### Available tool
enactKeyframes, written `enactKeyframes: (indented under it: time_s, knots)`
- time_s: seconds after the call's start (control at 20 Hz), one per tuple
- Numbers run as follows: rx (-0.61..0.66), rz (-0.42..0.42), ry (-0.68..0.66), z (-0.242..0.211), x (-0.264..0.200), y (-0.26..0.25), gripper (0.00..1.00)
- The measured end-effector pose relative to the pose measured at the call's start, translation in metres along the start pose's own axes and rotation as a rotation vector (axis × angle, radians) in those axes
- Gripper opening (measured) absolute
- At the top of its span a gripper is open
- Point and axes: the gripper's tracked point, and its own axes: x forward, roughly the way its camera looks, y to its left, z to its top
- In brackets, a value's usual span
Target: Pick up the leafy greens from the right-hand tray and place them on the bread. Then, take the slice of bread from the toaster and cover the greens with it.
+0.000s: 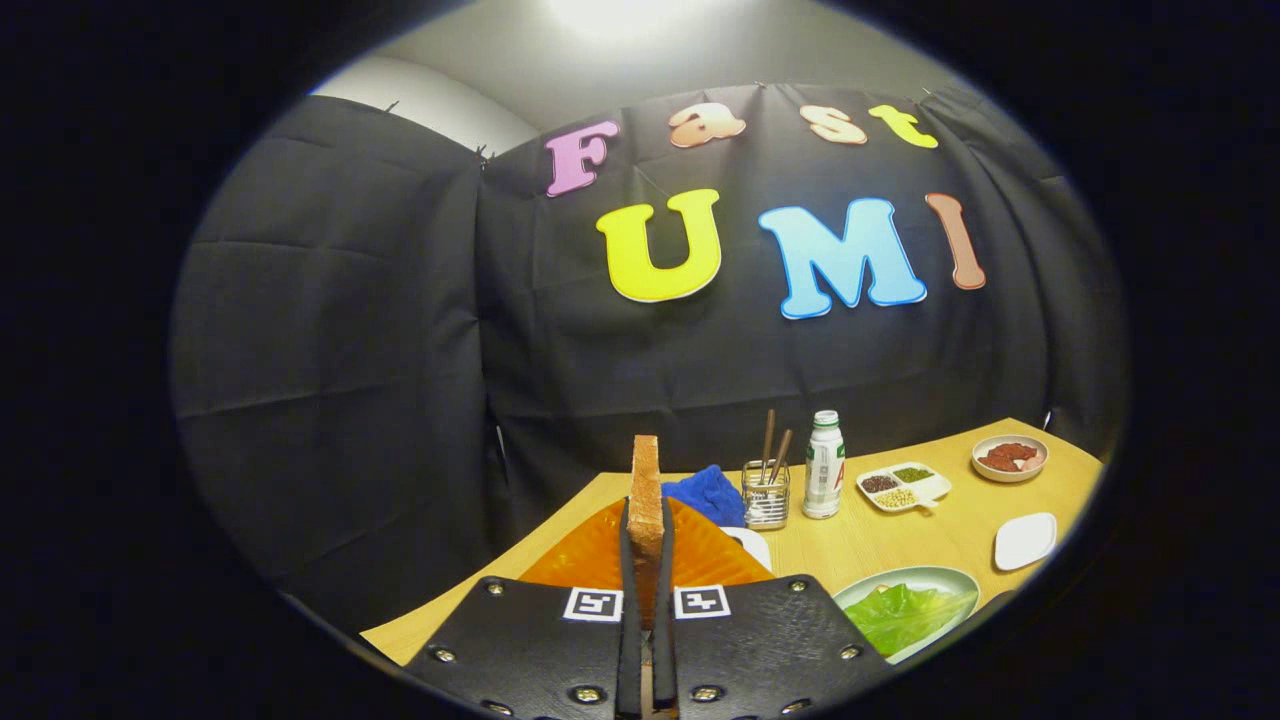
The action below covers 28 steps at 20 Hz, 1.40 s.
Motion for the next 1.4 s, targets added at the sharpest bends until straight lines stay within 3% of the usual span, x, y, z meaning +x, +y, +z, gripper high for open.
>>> enactKeyframes:
  time_s: [0.3,0.7,1.1,1.4]
  knots:
    - [0.036,-0.010,-0.029,0.020,-0.010,-0.023,0.05]
    - [0.006,-0.070,-0.014,0.015,-0.022,-0.095,0.05]
    - [0.018,-0.142,0.091,-0.034,-0.033,-0.193,0.05]
    - [0.100,-0.113,0.163,-0.070,-0.054,-0.218,0.05]
